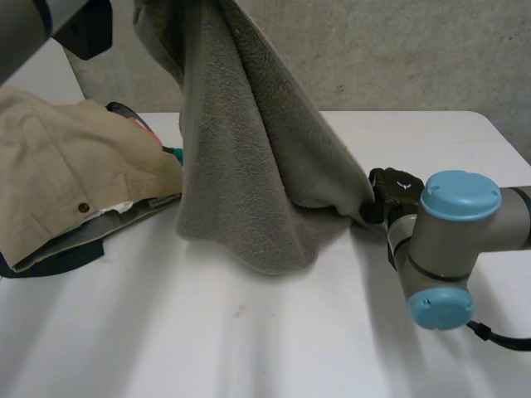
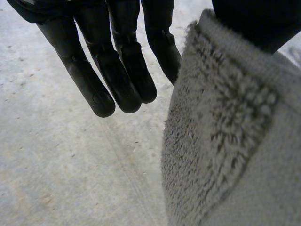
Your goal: Fold the laundry.
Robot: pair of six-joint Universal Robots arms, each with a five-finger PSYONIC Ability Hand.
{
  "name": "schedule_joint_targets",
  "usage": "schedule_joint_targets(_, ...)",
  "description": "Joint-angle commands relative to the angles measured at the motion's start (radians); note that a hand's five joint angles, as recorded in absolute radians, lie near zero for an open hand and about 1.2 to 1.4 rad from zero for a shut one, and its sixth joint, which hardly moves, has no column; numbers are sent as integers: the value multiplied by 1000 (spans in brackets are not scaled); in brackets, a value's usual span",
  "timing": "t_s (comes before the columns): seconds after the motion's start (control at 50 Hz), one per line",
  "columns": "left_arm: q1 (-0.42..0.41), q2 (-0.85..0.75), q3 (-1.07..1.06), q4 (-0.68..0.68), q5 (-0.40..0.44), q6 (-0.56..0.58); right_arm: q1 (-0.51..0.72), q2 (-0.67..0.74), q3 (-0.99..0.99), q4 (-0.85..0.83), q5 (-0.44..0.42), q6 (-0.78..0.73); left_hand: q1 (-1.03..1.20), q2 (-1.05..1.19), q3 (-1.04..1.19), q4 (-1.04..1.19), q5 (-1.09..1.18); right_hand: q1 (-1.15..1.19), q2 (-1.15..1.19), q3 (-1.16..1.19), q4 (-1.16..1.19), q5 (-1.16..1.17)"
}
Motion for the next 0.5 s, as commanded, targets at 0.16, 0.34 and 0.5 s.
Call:
schedule_joint_targets(0.16,200,41,-224,-4,49,53,-339,-334,-83,179,-244,-586,218,200,208,195,243,258,246,259,266,267)
schedule_joint_targets(0.34,274,-83,-377,-1,134,171,-448,-442,-263,627,-367,-783,218,200,208,195,243,258,246,259,266,267)
schedule_joint_targets(0.5,280,-301,-309,2,155,194,-467,-353,-290,739,-487,-924,218,200,208,195,243,258,246,259,266,267)
